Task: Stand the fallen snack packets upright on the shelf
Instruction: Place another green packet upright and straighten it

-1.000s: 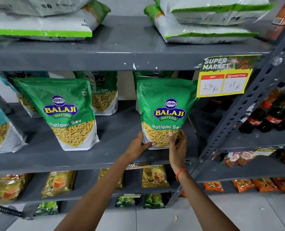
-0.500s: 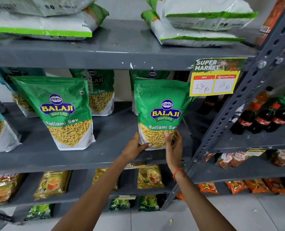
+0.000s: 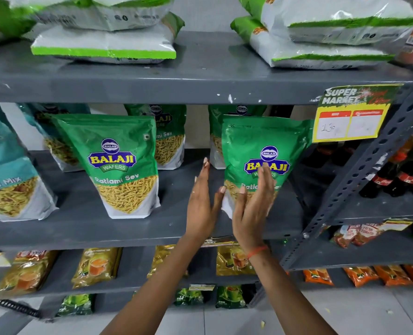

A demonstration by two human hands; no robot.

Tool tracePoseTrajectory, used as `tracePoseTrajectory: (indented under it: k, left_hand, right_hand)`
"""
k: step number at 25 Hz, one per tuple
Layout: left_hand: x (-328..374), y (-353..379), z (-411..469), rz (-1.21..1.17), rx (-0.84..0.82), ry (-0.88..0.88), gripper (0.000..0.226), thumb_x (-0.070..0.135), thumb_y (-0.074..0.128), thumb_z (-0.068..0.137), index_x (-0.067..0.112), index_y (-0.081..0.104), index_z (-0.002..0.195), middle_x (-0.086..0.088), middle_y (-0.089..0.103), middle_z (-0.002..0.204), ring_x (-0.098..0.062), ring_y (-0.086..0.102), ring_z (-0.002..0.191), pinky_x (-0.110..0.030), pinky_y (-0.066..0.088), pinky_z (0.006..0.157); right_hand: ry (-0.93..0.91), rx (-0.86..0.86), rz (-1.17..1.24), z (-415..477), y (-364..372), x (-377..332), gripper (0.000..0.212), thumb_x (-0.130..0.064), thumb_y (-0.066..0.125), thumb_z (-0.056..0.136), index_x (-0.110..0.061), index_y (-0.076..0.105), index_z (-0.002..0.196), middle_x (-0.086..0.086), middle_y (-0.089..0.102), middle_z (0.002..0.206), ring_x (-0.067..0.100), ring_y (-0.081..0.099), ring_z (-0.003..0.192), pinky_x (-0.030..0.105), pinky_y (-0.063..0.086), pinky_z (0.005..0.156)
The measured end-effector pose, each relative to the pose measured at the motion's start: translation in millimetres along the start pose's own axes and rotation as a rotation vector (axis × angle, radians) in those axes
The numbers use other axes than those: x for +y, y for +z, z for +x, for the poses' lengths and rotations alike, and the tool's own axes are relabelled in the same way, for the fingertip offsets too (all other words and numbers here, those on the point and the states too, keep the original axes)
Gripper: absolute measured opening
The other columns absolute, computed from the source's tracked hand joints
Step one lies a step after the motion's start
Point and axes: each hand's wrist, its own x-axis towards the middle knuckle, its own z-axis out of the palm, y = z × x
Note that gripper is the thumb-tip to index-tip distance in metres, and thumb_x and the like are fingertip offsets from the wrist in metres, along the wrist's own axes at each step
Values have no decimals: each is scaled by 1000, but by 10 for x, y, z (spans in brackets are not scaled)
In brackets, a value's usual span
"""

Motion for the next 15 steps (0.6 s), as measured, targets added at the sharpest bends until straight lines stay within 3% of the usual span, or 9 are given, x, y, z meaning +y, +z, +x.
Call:
tracePoseTrajectory:
  k: [5,9,12,13,15]
  left_hand:
    - [-289,-928,117,118,257,116,61,39,33,96,14,8,146,1,9,155,-14,10,146,-45,16,118]
    - [-883,-1695,137,163,363,12,84,40,54,87,6,4,146,-2,2,155,-18,4,146,-35,11,119]
    - [-1364,-2103,121,-78,213,-250,91,32,68,78,14,12,147,7,20,152,-3,22,139,-10,25,108]
    - [-1504,-2186,122,-132,121,-309,84,32,72,76,13,25,143,4,35,146,0,36,130,-10,36,100]
    - [-1738,-2266,107,-128,-33,-393,63,41,75,69,6,53,117,-6,63,116,5,60,97,-21,49,80]
  right_hand:
    - [0,-71,142,-117,788,-588,45,-17,38,96,-7,31,139,6,34,144,17,30,138,27,23,116]
    - [205,-278,252,-477,1391,-769,55,-35,37,96,-9,29,143,5,35,149,9,28,139,16,22,113]
    - [517,-436,400,-700,1707,-758,49,-41,45,93,-17,40,135,5,51,138,14,47,128,23,43,101]
    - [599,-479,451,-743,1765,-746,42,-38,49,92,-18,44,129,4,58,128,15,55,120,22,49,93]
    - [675,-557,484,-779,1817,-712,39,-37,52,92,-18,47,125,-2,62,118,12,60,111,12,49,84]
